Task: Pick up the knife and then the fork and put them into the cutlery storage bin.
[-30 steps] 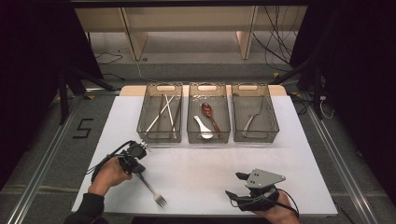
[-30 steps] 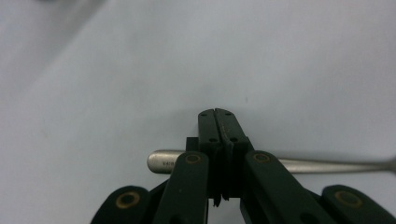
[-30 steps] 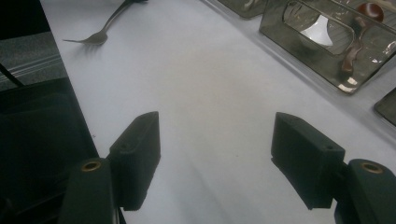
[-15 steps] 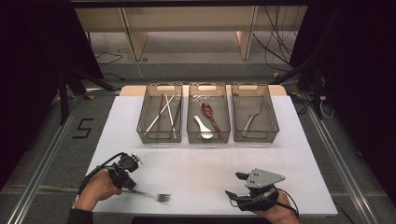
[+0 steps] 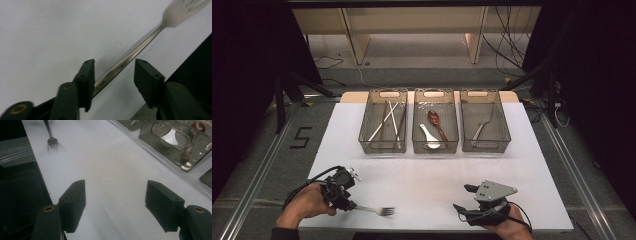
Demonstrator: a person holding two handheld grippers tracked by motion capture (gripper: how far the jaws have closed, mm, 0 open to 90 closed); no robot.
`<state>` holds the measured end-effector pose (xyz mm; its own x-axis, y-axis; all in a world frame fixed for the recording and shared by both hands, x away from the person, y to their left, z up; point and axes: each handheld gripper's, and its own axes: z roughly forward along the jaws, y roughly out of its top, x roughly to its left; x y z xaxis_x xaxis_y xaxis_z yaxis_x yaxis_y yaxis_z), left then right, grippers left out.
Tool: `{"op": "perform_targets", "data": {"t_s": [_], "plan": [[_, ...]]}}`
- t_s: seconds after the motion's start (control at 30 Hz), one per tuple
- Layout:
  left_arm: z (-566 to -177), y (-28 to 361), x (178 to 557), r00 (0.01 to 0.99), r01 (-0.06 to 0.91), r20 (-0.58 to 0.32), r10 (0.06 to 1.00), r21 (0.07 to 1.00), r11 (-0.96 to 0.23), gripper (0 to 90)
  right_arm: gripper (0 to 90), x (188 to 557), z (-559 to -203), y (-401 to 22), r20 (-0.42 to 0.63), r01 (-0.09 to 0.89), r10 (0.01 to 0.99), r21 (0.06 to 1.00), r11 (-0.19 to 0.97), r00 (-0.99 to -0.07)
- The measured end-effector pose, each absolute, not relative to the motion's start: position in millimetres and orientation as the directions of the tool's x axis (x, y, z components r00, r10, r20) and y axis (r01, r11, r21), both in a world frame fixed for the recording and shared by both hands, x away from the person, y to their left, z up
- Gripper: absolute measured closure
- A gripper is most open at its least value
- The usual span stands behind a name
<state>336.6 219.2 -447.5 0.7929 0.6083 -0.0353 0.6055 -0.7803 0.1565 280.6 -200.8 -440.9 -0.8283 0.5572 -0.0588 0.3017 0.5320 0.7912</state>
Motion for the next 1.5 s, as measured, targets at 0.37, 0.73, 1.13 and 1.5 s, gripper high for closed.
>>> {"op": "perform_targets", "data": {"t_s": [0.37, 0.73, 1.13, 1.5], "plan": [[-462, 208, 337, 0.848, 0.527, -0.011, 0.529, 0.113, -0.842, 59.0, 33.7, 281, -441, -200, -0.057, 0.303, 0.554, 0.789, 0.534, -0.830], [-461, 199, 336, 0.861, 0.508, -0.010, 0.509, 0.086, -0.857, 78.2, 33.8, 280, -441, -200, -0.058, 0.301, 0.552, 0.788, 0.537, -0.832], [-461, 202, 340, 0.816, 0.576, -0.044, 0.576, 0.133, -0.807, 81.4, 33.8, 281, -441, -200, -0.058, 0.300, 0.552, 0.789, 0.536, -0.832], [-449, 199, 345, 0.767, 0.633, -0.057, 0.639, 0.222, -0.741, 81.5, 33.8, 280, -441, -200, -0.057, 0.301, 0.552, 0.790, 0.534, -0.832]]}}
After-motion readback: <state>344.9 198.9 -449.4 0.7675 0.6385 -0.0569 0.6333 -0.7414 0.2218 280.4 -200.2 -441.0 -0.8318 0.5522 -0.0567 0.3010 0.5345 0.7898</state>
